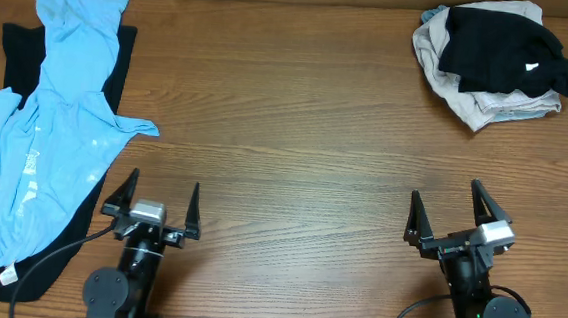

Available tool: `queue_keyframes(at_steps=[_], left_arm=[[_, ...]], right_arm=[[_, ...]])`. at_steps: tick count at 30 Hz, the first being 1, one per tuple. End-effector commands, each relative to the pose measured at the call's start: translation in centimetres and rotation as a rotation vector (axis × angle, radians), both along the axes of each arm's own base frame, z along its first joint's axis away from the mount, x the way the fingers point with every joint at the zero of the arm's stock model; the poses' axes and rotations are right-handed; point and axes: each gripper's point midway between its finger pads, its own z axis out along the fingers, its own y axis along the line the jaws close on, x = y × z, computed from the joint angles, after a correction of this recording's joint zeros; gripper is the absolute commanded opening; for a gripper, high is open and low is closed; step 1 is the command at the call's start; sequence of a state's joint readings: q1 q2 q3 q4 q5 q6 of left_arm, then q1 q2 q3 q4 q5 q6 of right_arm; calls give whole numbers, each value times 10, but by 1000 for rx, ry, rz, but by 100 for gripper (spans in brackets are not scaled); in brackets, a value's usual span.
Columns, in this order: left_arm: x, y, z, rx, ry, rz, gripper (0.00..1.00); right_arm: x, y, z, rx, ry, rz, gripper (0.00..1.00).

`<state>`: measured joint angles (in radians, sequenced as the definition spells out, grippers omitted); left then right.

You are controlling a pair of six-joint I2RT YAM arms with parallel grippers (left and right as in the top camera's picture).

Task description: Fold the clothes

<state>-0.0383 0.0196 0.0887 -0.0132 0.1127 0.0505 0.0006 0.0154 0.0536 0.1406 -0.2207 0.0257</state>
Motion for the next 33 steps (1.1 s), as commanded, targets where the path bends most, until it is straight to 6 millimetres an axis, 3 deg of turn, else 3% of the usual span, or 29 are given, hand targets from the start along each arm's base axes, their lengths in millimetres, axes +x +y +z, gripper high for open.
queue_keyframes(at_steps=[1, 9, 15, 19, 24, 28, 33], left_arm=[[-7, 12, 44, -3, -77, 69, 100], [2, 15, 80, 36, 11, 87, 100], [30, 14, 92, 52, 220, 82, 100], [57, 15, 87, 71, 447, 91, 100], [89, 15, 56, 131, 666, 75, 100], [120, 14, 5, 187, 801, 51, 100], [149, 13, -59, 197, 942, 43, 100]], right_arm=[[-13, 0, 46, 4, -97, -4, 100], [-9, 8, 95, -10, -38, 44, 100], [22, 18, 116, -15, 182, 105, 100], [55, 20, 113, -4, 419, 120, 100], [93, 21, 80, 13, 698, 123, 100], [114, 37, 45, 40, 836, 224, 100], [127, 50, -3, 82, 998, 310, 100]])
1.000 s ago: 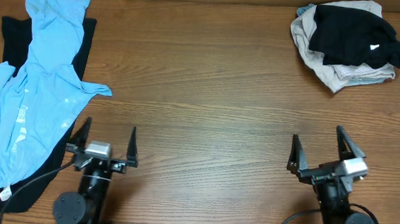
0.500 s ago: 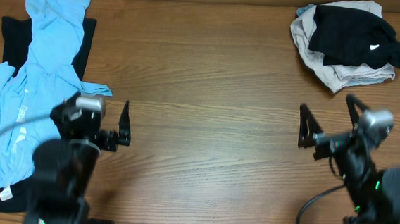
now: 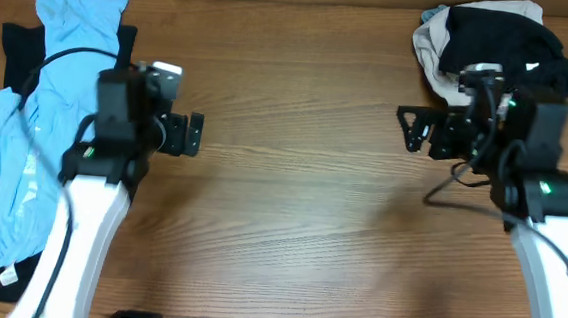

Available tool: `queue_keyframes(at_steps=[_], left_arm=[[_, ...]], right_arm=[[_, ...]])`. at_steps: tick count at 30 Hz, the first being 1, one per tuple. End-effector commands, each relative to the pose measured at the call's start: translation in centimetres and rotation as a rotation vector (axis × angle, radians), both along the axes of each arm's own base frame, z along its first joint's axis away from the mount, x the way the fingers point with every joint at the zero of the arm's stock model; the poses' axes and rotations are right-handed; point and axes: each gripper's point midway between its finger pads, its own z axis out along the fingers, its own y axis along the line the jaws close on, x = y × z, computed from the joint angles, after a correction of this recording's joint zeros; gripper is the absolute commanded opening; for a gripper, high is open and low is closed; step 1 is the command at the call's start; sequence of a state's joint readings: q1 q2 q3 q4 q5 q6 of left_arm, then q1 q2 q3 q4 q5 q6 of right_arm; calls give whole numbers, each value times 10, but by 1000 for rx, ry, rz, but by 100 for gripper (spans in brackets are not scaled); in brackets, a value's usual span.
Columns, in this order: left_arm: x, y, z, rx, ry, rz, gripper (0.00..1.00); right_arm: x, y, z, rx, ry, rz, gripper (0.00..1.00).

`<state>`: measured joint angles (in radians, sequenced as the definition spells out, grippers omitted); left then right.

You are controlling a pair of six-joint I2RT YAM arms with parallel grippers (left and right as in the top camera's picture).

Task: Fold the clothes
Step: 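Move left gripper to the light-blue T-shirt and grasp its edge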

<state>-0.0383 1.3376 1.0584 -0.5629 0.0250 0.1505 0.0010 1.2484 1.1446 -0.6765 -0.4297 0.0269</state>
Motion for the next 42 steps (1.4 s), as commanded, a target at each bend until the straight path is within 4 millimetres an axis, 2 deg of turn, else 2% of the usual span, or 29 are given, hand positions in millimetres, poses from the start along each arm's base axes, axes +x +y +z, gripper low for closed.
queue_keyframes(at_steps=[1, 4, 8, 13, 16, 22, 29, 34, 39, 42], left_arm=[[20, 4, -36, 30, 78, -8, 100], [34, 10, -54, 38, 103, 10, 100], [50, 35, -75, 69, 108, 82, 100], [68, 74, -97, 102, 92, 169, 100], [74, 80, -105, 119, 85, 159, 95], [72, 82, -131, 135, 139, 152, 87], [60, 103, -157, 119, 208, 350, 73], [53, 103, -163, 94, 237, 387, 64], [49, 102, -166, 94, 255, 387, 48], [47, 103, -167, 98, 263, 389, 42]], right_arm=[[3, 20, -15, 85, 81, 94, 100], [7, 25, -34, 112, 142, 115, 100], [11, 25, -55, 114, 208, 111, 100], [11, 25, -63, 116, 237, 109, 99], [11, 25, -63, 116, 237, 109, 95], [10, 25, -64, 116, 240, 109, 91], [8, 24, -67, 110, 257, 102, 91], [6, 24, -67, 111, 264, 102, 90], [6, 24, -67, 111, 265, 102, 89], [6, 24, -67, 111, 264, 102, 89]])
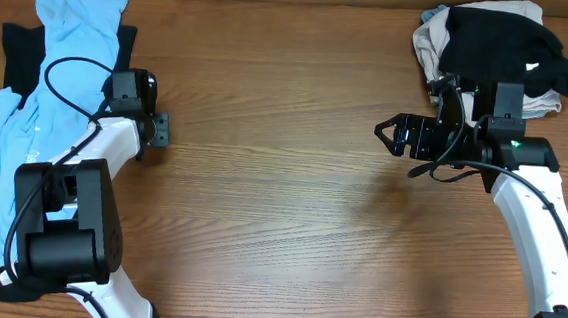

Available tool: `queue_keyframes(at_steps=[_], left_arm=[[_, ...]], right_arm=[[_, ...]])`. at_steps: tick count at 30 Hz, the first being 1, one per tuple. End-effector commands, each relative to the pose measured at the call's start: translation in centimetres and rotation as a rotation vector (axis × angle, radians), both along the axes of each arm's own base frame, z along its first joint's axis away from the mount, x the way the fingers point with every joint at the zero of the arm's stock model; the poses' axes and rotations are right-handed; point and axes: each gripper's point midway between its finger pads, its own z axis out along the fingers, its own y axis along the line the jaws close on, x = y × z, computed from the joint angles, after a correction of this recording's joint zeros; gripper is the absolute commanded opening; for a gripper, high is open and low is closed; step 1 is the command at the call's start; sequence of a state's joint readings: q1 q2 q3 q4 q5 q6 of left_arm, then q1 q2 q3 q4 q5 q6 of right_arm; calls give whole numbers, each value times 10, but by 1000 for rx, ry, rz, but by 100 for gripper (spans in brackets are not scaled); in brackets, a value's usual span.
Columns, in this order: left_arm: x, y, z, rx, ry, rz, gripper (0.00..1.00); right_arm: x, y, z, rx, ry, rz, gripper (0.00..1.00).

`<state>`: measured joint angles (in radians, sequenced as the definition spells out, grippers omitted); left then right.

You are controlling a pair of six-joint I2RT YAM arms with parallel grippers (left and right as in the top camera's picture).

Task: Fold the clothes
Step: 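Move left gripper to the light-blue T-shirt and grasp its edge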

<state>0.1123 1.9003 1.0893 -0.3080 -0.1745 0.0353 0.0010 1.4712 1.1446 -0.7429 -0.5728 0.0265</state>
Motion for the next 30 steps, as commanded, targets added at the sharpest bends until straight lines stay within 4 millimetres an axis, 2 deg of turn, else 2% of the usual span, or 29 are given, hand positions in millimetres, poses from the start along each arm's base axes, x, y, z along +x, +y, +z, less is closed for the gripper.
queue_keyframes(at_steps=[1, 6, 10, 12, 14, 16, 19, 21, 24, 27, 30], left_arm=[[4, 7, 2, 12, -9, 31, 41], [8, 7, 4, -2, -36, 61, 31], [15, 7, 1, -10, -65, 75, 26], [18, 8, -5, -10, -66, 76, 18], [18, 8, -14, -16, -58, 86, 5], [17, 7, -19, -24, -51, 96, 4], [20, 2, -13, -43, -66, 91, 4], [30, -11, 7, -85, -105, 55, 4], [47, -33, 51, -139, -182, -7, 4], [63, -60, 112, -181, -285, -82, 4], [72, -93, 183, -227, -409, -177, 4]], right_arm=[[4, 2, 8, 4, -25, 8, 89], [5, 2, 8, 4, -25, 7, 88], [5, 0, 7, -9, -24, -1, 86], [6, -1, 7, -15, -24, -5, 85], [6, -1, 6, -19, -25, -7, 83], [6, -1, 6, -18, -25, -7, 80], [7, -4, 5, -32, -26, -16, 72], [8, -4, 6, -34, -33, -17, 69], [10, -4, 7, -34, -44, -18, 67], [11, -4, 8, -34, -48, -18, 67], [11, -4, 8, -33, -47, -17, 67]])
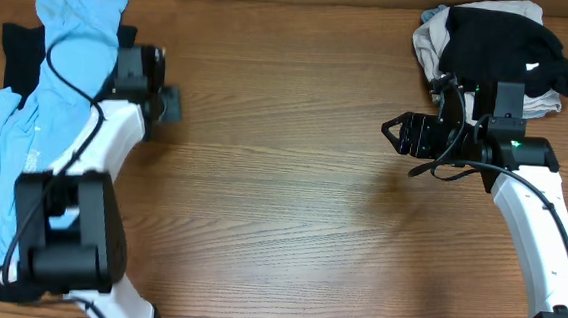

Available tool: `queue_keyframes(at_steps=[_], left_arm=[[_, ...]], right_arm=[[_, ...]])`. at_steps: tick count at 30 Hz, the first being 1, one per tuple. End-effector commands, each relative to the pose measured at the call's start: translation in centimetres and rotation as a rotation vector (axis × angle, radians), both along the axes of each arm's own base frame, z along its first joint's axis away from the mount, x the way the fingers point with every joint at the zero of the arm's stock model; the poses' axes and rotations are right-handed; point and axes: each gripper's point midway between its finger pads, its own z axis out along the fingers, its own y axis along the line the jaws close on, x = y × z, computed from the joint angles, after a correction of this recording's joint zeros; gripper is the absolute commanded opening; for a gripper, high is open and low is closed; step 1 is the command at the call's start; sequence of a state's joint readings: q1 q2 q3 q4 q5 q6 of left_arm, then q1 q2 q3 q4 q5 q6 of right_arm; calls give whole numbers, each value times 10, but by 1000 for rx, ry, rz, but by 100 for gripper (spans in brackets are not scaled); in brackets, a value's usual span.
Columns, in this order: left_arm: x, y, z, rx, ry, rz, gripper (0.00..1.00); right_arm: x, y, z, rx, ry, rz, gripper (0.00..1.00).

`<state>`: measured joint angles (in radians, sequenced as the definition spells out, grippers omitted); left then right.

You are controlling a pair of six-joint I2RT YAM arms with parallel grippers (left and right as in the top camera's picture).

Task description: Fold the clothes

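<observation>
A light blue garment (55, 133) lies crumpled over a black garment (14, 40) at the table's left edge. My left gripper (172, 104) hovers just right of the blue cloth; it is blurred, so its jaws cannot be read. The left arm covers the blue sleeve tip. At the far right corner a black garment (502, 49) sits on a beige one (432, 51). My right gripper (390, 132) hangs open left of and nearer than that pile, holding nothing.
The brown wooden table (280, 209) stretches between the two heaps. The left arm's black cable (71, 54) loops over the blue garment. Both arm bases stand at the near edge.
My left gripper has moved a little toward the far side, along the right edge of the blue garment. My right gripper has shifted slightly to the right. The clothes lie as before.
Both arms first rested folded at the near edge with grippers open. Then both were raised and reached out over the table. After that the left gripper was at the blue sleeve tip and the right one near the far-right pile; now the left is slightly farther.
</observation>
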<state>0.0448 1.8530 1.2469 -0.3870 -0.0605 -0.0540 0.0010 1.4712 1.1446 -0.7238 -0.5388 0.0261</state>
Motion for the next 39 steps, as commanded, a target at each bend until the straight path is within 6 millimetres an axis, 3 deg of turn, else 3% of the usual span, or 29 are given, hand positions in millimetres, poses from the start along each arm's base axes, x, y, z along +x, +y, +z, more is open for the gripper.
queue_keyframes(at_steps=[1, 3, 8, 14, 16, 21, 25, 33, 36, 39], left_arm=[[28, -59, 139, -111, -303, -152, 4], [25, -87, 183, -158, -379, -235, 4], [5, -143, 267, -226, -538, -394, 4], [-15, -187, 332, -256, -671, -502, 4], [-22, -203, 363, -270, -742, -541, 4], [-30, -214, 408, -294, -867, -570, 4], [-38, -221, 440, -349, -949, -567, 4], [-54, -242, 481, -440, -1080, -598, 4], [-65, -248, 500, -465, -1124, -617, 4], [-77, -253, 516, -489, -1156, -635, 4]], right_arm=[[6, 1, 8, -1, -25, -2, 67], [5, 2, 9, 10, -22, -2, 67], [5, 5, 11, 32, -15, -5, 67], [4, 7, 12, 42, -14, 2, 68], [2, 12, 14, 69, -14, 23, 71], [-3, 26, 17, 91, -14, 70, 72], [-11, 51, 17, 91, -16, 139, 74], [-22, 111, 22, 92, -84, 301, 78], [-22, 131, 15, 60, -109, 339, 78], [-13, 139, 2, -18, -131, 311, 78]])
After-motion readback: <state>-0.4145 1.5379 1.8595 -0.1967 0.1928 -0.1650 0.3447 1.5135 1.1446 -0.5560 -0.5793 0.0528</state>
